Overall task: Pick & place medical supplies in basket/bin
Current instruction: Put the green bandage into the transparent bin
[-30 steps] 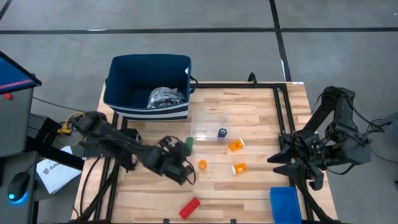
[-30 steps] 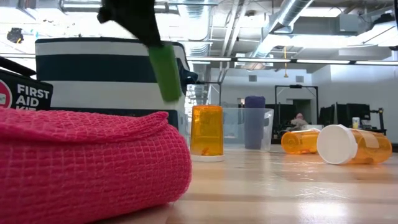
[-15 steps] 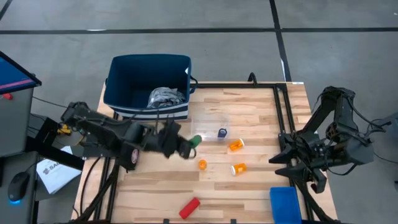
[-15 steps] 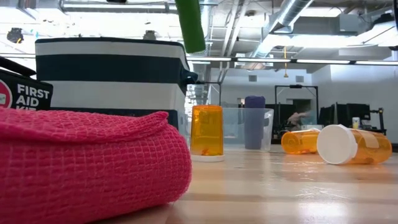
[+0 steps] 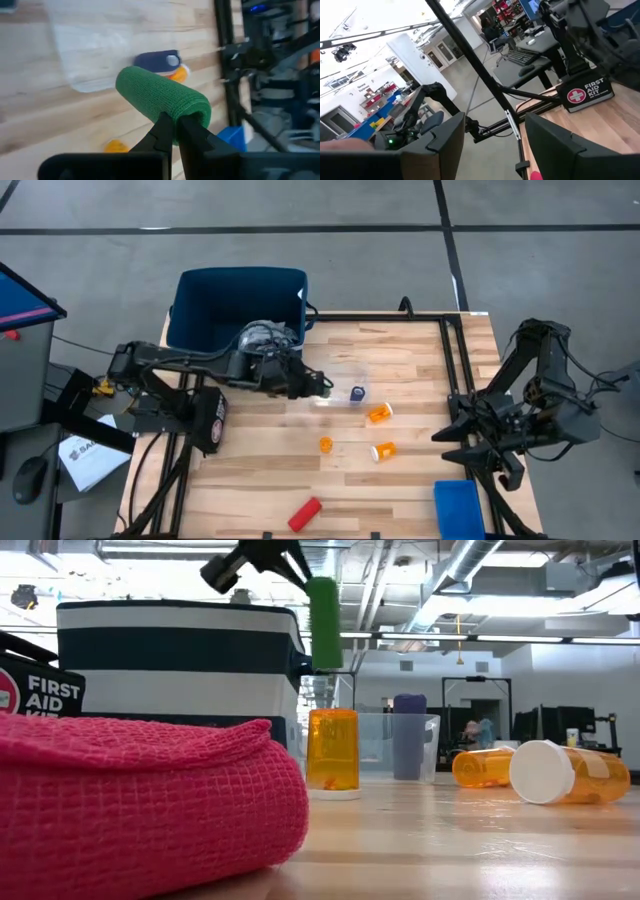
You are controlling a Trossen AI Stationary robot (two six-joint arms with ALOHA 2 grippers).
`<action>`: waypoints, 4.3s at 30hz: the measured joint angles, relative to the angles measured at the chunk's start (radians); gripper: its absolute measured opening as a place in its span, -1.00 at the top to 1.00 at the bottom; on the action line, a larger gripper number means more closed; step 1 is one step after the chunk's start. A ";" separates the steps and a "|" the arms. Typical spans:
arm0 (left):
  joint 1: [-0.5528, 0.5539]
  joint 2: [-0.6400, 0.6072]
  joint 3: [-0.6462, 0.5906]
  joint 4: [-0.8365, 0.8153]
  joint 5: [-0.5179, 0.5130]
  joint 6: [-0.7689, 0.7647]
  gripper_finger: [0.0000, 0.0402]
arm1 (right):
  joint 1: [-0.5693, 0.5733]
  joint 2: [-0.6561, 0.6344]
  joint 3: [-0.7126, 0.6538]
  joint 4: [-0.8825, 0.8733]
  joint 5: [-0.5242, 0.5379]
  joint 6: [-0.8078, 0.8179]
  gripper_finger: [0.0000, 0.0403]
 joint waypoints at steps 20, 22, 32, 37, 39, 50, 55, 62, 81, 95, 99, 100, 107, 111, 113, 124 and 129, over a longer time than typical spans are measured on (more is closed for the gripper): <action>-0.179 0.187 0.001 0.046 -0.513 -0.689 0.99 | 0.019 0.000 0.000 0.013 0.000 -0.038 -0.02; -0.175 0.203 0.001 0.046 -0.522 -0.709 0.99 | 0.027 0.000 0.000 0.014 0.000 -0.038 -0.02; -0.123 0.241 0.001 0.066 -0.532 -0.711 1.00 | 0.032 0.000 0.000 0.009 0.008 -0.039 -0.02; -0.115 0.245 0.002 0.071 -0.526 -0.710 1.00 | 0.032 0.000 0.000 -0.020 0.021 -0.026 -0.02; -0.115 0.248 0.001 0.082 -0.527 -0.711 1.00 | 0.032 0.000 0.000 -0.024 0.028 -0.023 -0.02; -0.108 0.277 0.002 0.076 -0.560 -0.709 1.00 | 0.032 0.000 0.000 -0.053 0.030 -0.003 -0.02; -0.103 0.296 0.001 0.061 -0.568 -0.705 1.00 | 0.032 0.000 0.000 -0.053 0.030 -0.003 -0.02; -0.108 0.326 0.003 0.093 -0.553 -0.702 1.00 | 0.032 0.000 0.000 -0.058 0.029 0.005 -0.02; -0.103 0.338 -0.045 0.184 -0.519 -0.693 1.00 | 0.032 0.001 0.000 -0.068 0.029 0.005 -0.02; -0.083 0.337 -0.049 0.139 -0.465 -0.687 1.00 | 0.032 0.001 0.000 -0.068 0.029 0.007 -0.02; -0.083 0.337 -0.049 0.134 -0.449 -0.686 1.00 | 0.032 0.001 0.000 -0.068 0.029 0.007 -0.02; -0.083 0.337 -0.049 0.127 -0.449 -0.685 1.00 | 0.032 0.001 0.000 -0.068 0.029 0.007 -0.02; -0.083 0.337 -0.049 0.112 -0.437 -0.678 0.99 | 0.032 0.001 0.000 -0.068 0.029 0.007 -0.02; -0.079 0.337 -0.049 0.111 -0.416 -0.673 0.99 | 0.032 0.002 0.000 -0.068 0.029 0.007 -0.02; -0.078 0.337 -0.049 0.111 -0.399 -0.673 0.99 | 0.032 0.002 0.000 -0.068 0.029 0.007 -0.02; -0.072 0.337 -0.049 0.111 -0.388 -0.665 0.96 | 0.031 0.002 0.000 -0.068 0.029 0.012 -0.02; -0.074 0.337 -0.049 0.110 -0.371 -0.665 0.86 | 0.032 0.002 0.000 -0.068 0.029 0.012 -0.02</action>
